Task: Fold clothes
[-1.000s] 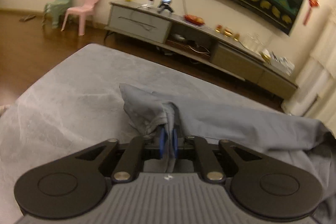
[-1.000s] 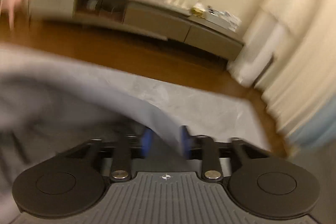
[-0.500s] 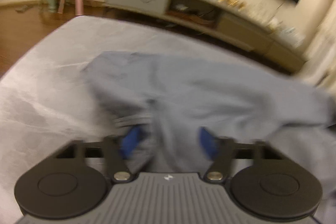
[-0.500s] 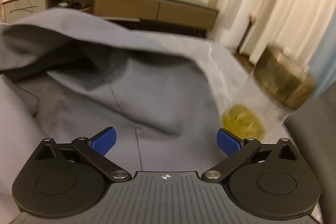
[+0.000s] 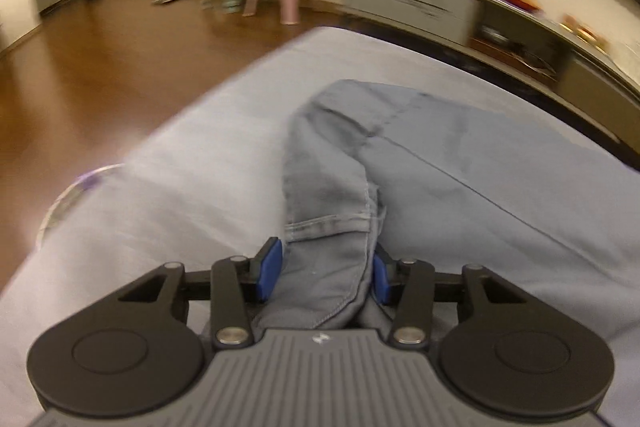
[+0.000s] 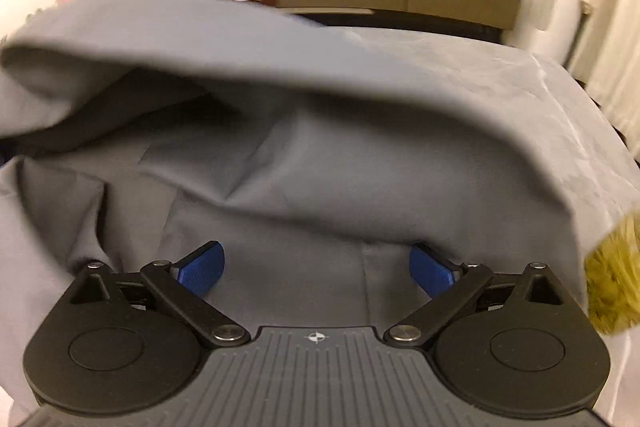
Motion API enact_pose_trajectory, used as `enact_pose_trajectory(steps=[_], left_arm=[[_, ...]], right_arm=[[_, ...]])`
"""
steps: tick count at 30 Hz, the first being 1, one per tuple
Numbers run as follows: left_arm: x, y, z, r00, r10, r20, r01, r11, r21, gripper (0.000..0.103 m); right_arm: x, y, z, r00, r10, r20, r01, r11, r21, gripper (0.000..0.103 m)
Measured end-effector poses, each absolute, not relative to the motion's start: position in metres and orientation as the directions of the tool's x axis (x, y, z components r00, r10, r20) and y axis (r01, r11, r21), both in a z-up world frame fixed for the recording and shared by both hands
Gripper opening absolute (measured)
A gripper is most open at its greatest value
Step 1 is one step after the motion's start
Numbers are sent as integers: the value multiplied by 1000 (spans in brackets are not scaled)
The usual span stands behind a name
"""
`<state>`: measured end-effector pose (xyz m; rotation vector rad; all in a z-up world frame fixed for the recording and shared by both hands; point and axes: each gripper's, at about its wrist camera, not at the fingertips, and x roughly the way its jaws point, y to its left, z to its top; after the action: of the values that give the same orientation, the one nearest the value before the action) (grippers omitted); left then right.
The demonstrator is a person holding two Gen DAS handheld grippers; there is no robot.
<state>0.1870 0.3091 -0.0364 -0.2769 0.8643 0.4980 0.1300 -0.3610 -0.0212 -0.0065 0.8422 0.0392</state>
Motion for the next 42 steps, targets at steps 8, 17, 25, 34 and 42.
enact_pose_trajectory(steps=[8, 17, 25, 34, 42], left_arm=[[189, 342, -26, 532, 314, -786, -555, 831, -44, 43], [173, 344, -34, 554, 268, -788, -535, 840, -91, 45], [153, 361, -3, 722, 123, -681, -461, 820, -340, 41], [113, 379, 9, 761, 43, -647, -436, 773, -461, 72], [144, 346, -21, 707, -21, -707, -396, 817, -420, 78]], right_arm=[[131, -325, -17, 743, -232, -627, -46, 918, -395, 101], [172, -313, -24, 715, -220, -663, -165, 869, -466, 20], [203, -296, 64, 861, -381, -337, 102, 780, -618, 11], [69, -276, 46, 828, 21, -560, -97, 990, -106, 94], [-38, -249, 1, 711, 149, -688, -367, 912, -182, 102]])
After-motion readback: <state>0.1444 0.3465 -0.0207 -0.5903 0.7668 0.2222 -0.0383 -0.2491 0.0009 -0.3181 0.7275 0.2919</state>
